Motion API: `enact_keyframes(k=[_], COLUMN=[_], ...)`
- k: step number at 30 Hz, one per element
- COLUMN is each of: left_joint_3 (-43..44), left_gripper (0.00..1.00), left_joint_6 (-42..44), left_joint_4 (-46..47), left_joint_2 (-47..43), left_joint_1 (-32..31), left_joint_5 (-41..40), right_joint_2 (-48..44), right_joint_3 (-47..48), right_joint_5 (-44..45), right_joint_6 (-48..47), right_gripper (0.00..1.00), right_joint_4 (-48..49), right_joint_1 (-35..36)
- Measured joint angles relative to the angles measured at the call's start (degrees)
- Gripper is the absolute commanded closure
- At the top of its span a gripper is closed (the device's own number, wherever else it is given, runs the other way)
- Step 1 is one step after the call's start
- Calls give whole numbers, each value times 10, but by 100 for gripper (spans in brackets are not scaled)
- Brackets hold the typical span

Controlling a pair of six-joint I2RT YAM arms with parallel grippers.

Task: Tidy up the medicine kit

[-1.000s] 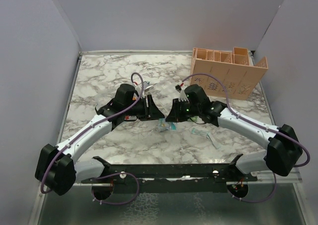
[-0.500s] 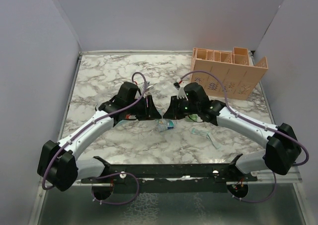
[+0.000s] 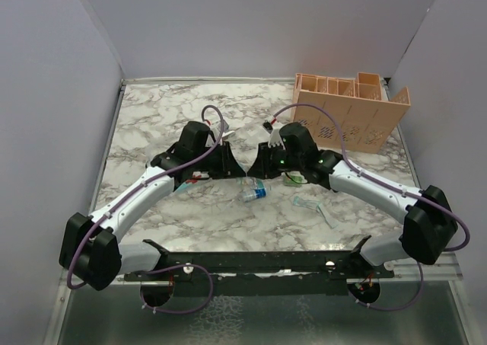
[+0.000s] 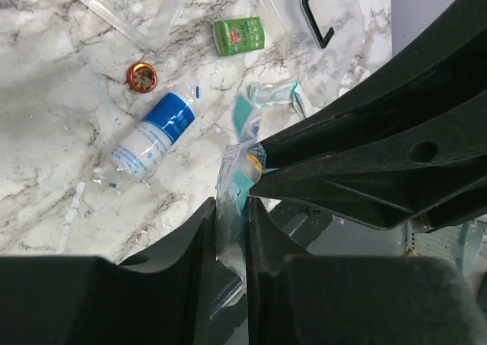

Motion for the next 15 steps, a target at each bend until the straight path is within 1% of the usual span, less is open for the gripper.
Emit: enact_keyframes(k=[2, 4, 9, 15], left_joint_3=[1, 3, 18, 48], left_gripper=[93, 96, 98, 98], left_joint_6=[6, 17, 40, 75], left_joint_4=[4, 3, -3, -42], left_joint_2=[0, 0, -1, -15], left_joint_1=[4, 12, 48, 130], left_joint_5=[3, 3, 7, 4], right_joint_2=[1, 2, 14, 25], right_joint_3=[6, 16, 46, 61], right_joint_5=[16, 41, 119, 190], right_joint_6=[0, 1, 4, 4], right_gripper=[66, 61, 58, 58], right_joint_4=[-3, -12, -49, -95], right_joint_1=[0, 0, 1, 1])
